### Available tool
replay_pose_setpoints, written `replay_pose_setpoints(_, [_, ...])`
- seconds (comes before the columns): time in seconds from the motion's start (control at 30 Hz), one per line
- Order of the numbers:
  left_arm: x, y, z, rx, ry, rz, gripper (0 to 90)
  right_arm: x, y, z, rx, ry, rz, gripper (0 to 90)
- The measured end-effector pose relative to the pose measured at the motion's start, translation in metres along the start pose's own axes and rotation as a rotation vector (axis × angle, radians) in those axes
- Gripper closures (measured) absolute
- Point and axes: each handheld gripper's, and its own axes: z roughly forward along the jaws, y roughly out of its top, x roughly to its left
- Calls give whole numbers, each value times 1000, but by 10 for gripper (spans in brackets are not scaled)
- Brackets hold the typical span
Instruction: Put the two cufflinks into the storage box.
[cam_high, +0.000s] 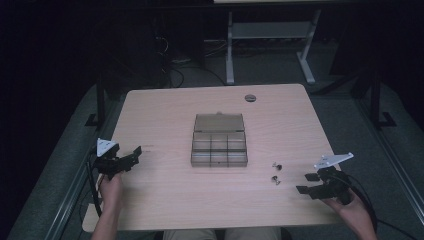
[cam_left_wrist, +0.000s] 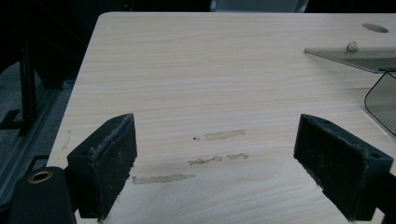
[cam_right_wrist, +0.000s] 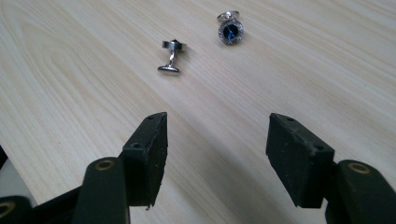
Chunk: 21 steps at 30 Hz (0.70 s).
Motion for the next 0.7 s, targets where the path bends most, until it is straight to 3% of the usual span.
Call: replay_pose_setpoints(0.7, [-3,0,2,0,-13,12,128,14,28,15,-16,33,-55,382])
